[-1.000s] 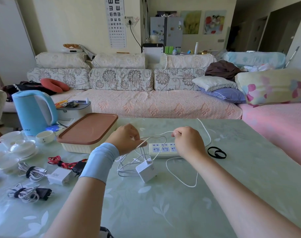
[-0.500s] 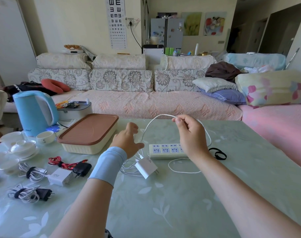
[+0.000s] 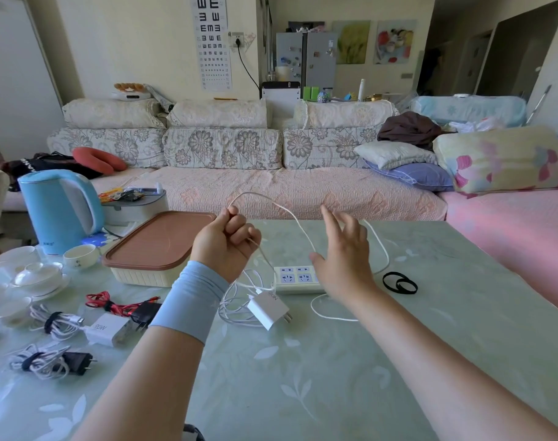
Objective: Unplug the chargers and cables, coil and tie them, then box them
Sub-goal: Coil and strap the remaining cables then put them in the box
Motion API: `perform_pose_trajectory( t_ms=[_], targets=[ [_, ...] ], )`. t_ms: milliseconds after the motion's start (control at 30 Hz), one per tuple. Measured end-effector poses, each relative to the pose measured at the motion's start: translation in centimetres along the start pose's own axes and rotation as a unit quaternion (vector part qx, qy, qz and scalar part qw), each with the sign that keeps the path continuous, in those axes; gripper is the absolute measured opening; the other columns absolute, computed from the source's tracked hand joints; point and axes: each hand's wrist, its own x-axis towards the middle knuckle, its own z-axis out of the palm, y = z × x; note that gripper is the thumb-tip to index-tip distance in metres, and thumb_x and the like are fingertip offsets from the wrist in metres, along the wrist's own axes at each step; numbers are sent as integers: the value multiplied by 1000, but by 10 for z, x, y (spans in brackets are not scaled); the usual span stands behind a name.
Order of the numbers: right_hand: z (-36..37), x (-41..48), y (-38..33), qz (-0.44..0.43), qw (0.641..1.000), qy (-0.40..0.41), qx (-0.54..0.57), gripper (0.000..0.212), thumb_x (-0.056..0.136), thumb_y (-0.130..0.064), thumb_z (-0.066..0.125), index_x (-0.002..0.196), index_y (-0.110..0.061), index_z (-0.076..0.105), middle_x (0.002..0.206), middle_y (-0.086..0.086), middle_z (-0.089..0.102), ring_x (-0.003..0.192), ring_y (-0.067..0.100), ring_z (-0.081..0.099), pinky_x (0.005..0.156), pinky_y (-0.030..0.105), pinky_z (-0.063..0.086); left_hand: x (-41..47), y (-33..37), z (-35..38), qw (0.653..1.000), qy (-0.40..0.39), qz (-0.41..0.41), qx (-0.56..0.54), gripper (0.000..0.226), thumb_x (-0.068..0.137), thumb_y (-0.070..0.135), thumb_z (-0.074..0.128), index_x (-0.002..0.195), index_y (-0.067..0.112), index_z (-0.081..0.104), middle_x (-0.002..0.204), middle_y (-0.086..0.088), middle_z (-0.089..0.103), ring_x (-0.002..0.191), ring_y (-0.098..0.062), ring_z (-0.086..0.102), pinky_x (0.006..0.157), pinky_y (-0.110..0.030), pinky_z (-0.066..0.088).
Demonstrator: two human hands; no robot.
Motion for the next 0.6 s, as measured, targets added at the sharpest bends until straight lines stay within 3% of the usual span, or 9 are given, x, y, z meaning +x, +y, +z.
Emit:
perform_pose_trajectory(
  t_ms=[67,133,200,233,300,367,400,500,600],
  targets=[
    [-4,0,-10,-80,993,75,48,51,75,0,69,120,-22,61,112,1,48,98,17,49,82,31,43,0,-1,1,996,-4,-16,-86,29,101,18,32,79,12,50,50,6,24,40,-9,19,52,-18,44],
    [-3,0,-20,-107,979,48,169,27,79,0,68,97,-20,68,91,-6,52,71,4,49,69,24,41,0,-1,3,989,-2,-19,-145,23,96,10,36,82,7,55,49,4,25,38,-11,23,50,-19,46],
    [1,-5,-33,-60,957,-33,280,15,90,-19,60,95,-20,73,91,-7,63,75,4,58,73,22,44,-2,-3,5,982,-4,-31,-188,20,90,5,40,83,4,58,48,2,25,36,-12,27,48,-21,47],
    [0,-8,-39,-15,938,-96,332,27,93,-30,50,95,-19,75,95,-5,69,84,6,63,80,23,47,-2,-4,5,979,-8,-40,-200,18,88,3,41,84,4,58,48,2,26,36,-13,27,47,-22,47],
    [-6,-10,-42,73,854,-244,453,47,98,-39,38,87,-11,74,89,8,75,86,20,70,84,28,50,-1,-7,6,977,5,-41,-208,18,90,2,40,84,5,57,47,2,24,35,-13,27,44,-22,45],
    [-18,-10,-38,135,764,-366,514,51,103,-38,36,79,-5,67,70,17,70,68,29,68,73,32,52,0,-8,6,982,34,-21,-183,23,97,4,35,85,8,54,47,3,22,34,-12,24,42,-19,42],
    [-22,-10,-33,151,743,-411,506,47,103,-37,38,78,-6,63,61,15,65,58,28,64,65,31,51,1,-7,4,988,54,-4,-145,25,100,6,32,86,10,52,46,3,21,34,-11,23,42,-17,41],
    [-23,-10,-11,144,769,-475,404,32,98,-33,53,74,-14,61,49,1,42,42,16,38,49,26,37,4,-10,-5,982,147,59,101,29,103,7,25,87,14,48,48,5,23,35,-8,21,42,-16,38],
    [-24,-9,16,165,821,-474,272,16,93,-27,63,83,-14,65,51,-5,35,43,13,25,49,27,32,8,-15,-14,908,245,93,328,30,100,5,22,85,13,47,55,-3,34,29,-12,32,43,-25,47]
  ],
)
